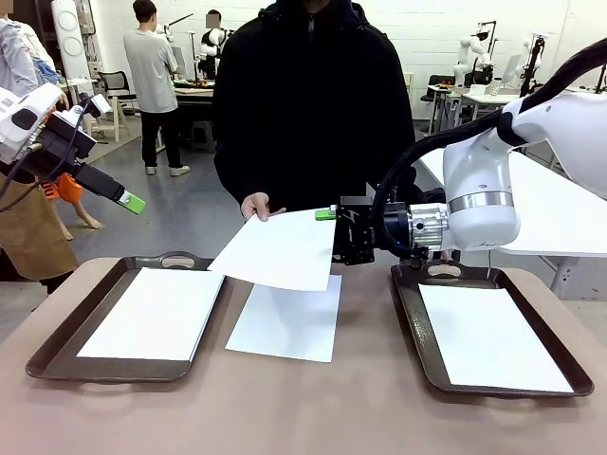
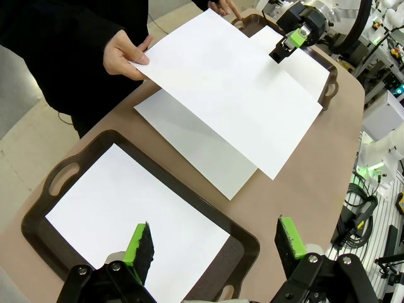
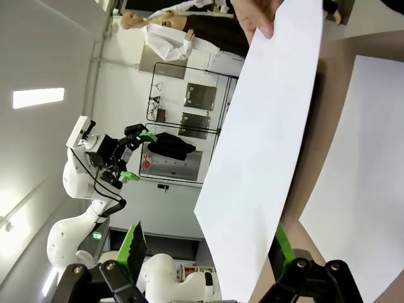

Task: Sort the A4 documents.
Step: Receive the A4 Paper.

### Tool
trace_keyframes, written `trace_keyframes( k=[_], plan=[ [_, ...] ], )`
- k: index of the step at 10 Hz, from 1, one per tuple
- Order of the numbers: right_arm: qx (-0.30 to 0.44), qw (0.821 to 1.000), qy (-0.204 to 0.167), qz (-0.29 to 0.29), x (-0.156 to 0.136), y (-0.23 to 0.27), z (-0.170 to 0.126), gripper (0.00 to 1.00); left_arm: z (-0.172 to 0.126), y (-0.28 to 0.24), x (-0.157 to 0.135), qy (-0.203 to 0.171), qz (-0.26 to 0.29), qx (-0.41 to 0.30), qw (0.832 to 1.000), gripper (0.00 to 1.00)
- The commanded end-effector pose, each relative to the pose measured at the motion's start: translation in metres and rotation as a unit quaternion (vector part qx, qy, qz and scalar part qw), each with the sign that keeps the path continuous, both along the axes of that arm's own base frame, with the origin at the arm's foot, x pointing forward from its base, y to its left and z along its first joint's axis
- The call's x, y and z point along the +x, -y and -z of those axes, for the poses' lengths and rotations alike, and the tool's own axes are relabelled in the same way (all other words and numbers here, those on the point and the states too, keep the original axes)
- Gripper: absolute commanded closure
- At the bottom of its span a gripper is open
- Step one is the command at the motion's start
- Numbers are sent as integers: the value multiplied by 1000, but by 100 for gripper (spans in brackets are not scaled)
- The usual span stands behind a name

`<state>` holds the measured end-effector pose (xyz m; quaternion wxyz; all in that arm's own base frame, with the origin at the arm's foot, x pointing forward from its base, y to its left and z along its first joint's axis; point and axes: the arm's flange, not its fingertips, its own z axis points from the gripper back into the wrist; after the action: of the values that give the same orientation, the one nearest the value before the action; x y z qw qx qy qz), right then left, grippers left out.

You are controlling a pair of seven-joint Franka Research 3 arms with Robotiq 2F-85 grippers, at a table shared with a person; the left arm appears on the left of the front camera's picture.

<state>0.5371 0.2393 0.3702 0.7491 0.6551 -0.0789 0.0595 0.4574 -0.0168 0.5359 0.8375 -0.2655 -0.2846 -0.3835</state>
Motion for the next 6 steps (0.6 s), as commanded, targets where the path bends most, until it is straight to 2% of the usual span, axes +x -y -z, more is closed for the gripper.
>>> trace_keyframes(
  k=[1,6],
  plan=[
    [15,1000,10,14,2,-11,7,0,-1,0,-1,2,2,1,1000,0],
    [-12,999,35,19,6,-9,17,0,-1,0,-1,2,2,1,1000,0]
  ],
)
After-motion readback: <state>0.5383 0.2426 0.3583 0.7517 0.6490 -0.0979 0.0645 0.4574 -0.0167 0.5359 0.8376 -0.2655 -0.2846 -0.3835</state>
